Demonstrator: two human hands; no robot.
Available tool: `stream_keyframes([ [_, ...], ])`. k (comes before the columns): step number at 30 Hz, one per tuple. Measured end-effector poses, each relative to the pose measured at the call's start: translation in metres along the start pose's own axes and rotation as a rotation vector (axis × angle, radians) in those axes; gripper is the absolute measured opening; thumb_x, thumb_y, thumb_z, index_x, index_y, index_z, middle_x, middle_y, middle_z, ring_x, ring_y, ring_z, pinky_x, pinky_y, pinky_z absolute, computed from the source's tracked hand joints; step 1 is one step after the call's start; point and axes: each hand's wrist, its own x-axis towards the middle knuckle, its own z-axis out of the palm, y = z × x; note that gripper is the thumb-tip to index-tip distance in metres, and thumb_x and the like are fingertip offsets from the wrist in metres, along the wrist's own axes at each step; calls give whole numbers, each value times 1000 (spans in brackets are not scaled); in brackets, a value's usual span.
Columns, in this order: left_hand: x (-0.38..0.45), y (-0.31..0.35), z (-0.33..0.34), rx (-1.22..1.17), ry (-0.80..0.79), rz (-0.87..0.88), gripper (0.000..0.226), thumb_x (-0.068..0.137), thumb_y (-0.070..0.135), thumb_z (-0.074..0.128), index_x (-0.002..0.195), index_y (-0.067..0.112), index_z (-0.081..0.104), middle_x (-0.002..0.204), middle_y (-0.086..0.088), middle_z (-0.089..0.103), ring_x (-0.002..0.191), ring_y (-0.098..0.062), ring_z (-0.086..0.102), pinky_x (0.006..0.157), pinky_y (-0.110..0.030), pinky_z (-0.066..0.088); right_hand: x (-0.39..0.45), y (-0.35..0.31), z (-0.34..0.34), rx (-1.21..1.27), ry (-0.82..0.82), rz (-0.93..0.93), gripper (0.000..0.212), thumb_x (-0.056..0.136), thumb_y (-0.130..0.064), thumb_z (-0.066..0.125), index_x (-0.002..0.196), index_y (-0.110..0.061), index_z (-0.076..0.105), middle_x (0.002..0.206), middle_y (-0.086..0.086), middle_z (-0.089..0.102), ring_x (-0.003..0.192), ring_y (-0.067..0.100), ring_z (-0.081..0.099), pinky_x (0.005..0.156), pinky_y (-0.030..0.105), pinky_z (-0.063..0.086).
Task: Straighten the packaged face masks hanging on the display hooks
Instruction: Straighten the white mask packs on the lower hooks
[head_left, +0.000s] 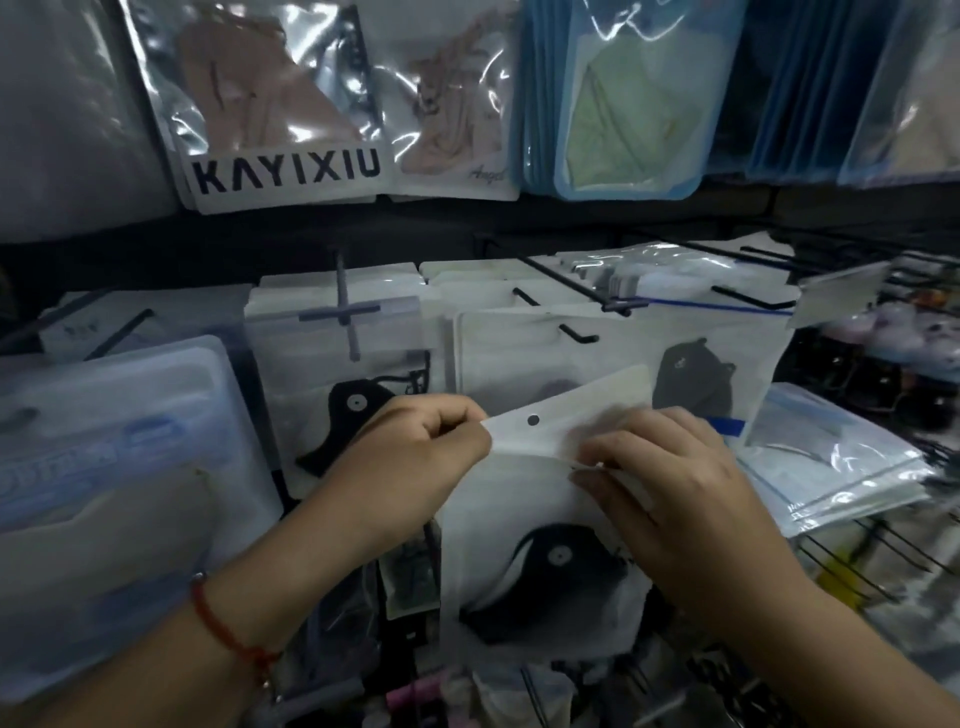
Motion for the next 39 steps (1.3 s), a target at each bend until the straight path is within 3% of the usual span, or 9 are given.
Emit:
stream_keyframes([
  [2, 4, 6, 3, 59, 44, 24, 15, 90, 29, 58, 82, 27, 71, 72, -3, 66, 69, -24, 61, 63, -34, 49, 0, 6, -6, -11, -2, -17, 5, 87, -20, 66, 91, -17, 68, 97, -4, 62, 92, 19, 55, 80, 36, 44],
  [5, 10, 14, 8, 152, 101, 115, 19, 91, 31, 61, 86, 46, 71, 86, 24, 70, 80, -2, 66, 72, -35, 58, -2, 17, -14, -9, -12, -35, 5, 90, -19, 62, 91, -16, 66, 121, -1, 63, 118, 23, 56, 95, 40, 44],
  [9, 20, 19, 16, 208, 129, 370, 30, 95, 25, 62, 112, 49, 68, 105, 39, 63, 105, 20, 54, 80, -1, 40, -5, 33, -17, -8, -90, -65, 7, 94, -22, 56, 93, -18, 61, 153, 4, 41, 145, 22, 30, 111, 46, 34],
  [11, 28, 17, 20, 237, 157, 485, 39, 96, 19, 62, 123, 47, 64, 107, 32, 64, 105, 11, 58, 80, -4, 41, -6, 39, -15, -12, -126, -68, 7, 95, -22, 54, 94, -17, 59, 158, 6, 32, 148, 24, 23, 114, 50, 30],
  [15, 40, 15, 28, 269, 225, 603, 38, 97, 10, 60, 126, 34, 67, 94, 22, 63, 79, -8, 62, 64, -13, 43, -6, 46, -11, -15, -172, -68, 7, 97, -22, 50, 96, -18, 56, 162, 8, 19, 150, 25, 14, 116, 52, 27],
  [20, 53, 16, 36, 291, 277, 637, 38, 96, 7, 60, 130, 25, 65, 101, 15, 67, 84, -11, 65, 71, -28, 50, 3, 50, -4, -15, -201, -79, 8, 98, -23, 46, 95, -19, 52, 162, 11, 17, 151, 24, 9, 118, 44, 17],
  [28, 59, 9, 38, 336, 349, 603, 37, 94, 15, 55, 128, 26, 67, 97, 16, 67, 85, -10, 65, 73, -31, 53, 10, 56, 5, 13, -203, -69, 3, 98, -23, 47, 98, -22, 50, 162, 9, 16, 151, 20, 6, 120, 39, 12],
  [35, 66, 4, 38, 631, 427, 663, 42, 89, 10, 58, 129, 22, 67, 94, 8, 65, 83, -12, 59, 62, -31, 53, 17, 62, 10, 53, -207, -63, 8, 99, -24, 44, 99, -21, 51, 161, 9, 19, 151, 19, 5, 121, 35, 8],
  [39, 70, 1, 37, 808, 478, 651, 40, 90, 13, 57, 128, 22, 66, 92, 5, 63, 86, -16, 57, 60, -20, 38, 20, 63, 13, 62, -208, -54, 6, 98, -25, 44, 98, -23, 50, 161, 7, 20, 151, 15, 2, 121, 31, 4],
])
